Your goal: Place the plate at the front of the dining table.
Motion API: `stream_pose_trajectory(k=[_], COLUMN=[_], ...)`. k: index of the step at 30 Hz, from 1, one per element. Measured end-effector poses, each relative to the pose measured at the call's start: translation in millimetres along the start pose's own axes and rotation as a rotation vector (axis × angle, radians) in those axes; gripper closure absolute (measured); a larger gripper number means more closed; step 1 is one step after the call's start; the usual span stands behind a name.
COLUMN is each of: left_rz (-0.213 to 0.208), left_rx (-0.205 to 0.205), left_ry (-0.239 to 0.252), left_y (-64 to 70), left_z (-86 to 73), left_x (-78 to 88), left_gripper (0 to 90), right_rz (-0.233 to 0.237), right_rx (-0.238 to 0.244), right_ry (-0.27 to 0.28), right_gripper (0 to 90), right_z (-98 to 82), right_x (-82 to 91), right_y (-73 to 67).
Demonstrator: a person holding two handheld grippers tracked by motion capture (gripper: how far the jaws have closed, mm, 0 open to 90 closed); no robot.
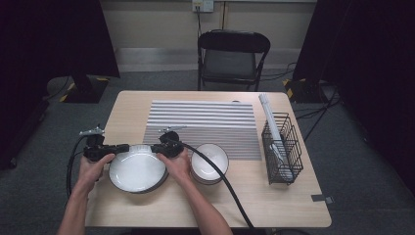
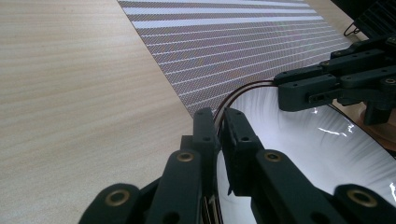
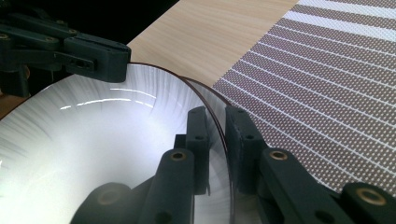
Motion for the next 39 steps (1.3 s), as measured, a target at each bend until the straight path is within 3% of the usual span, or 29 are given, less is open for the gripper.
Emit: stream_pose_trajectory(k=[12, 17, 22, 27, 33, 36, 39], left_rz=[-0.002, -0.007, 0.012, 0.015, 0.017, 0.044, 0.022], left_rx=[0.011, 0.016, 0.011, 0.006, 0.001, -0.002, 0.007], left_ry=[0.043, 0.037, 0.0, 0.008, 0.042, 0.025, 0.034], left_y=[-1.9, -2.7, -1.1, -0.3, 1.2, 1.9, 0.3], left_z=[4.9, 4.6, 1.1, 2.5, 5.9, 5.9, 5.1], left_x=[-0.2, -0.6, -1.2, -0.9, -1.4, -9.2, -9.7], left_gripper=[83.5, 83.1, 81.3, 81.8, 81.4, 81.4, 82.0], right_rz=[0.009, 0.01, 0.006, 0.002, -0.008, -0.061, -0.061], right_rx=[-0.009, -0.008, -0.004, 0.0, 0.001, 0.003, 0.002], right_ry=[0.019, 0.018, 0.016, 0.015, 0.036, 0.034, 0.037], right_gripper=[82.5, 82.7, 82.7, 82.6, 83.0, 81.8, 81.7], right_z=[3.7, 3.6, 3.1, 3.0, 8.2, 10.6, 10.1], right_x=[1.6, 1.6, 1.8, 2.3, 6.0, 6.2, 5.6], right_y=[1.7, 1.6, 1.6, 1.2, 2.4, 6.0, 6.6])
Point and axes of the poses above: each handheld gripper's, and its own axes: x roughly backward along the jaws, z roughly out of its top, y roughly to its right, the point moved 4 cm from there along -x, roughly forward along the jaws, and after that the axes turned 5 degrees about -y, right-handed, at the moved point
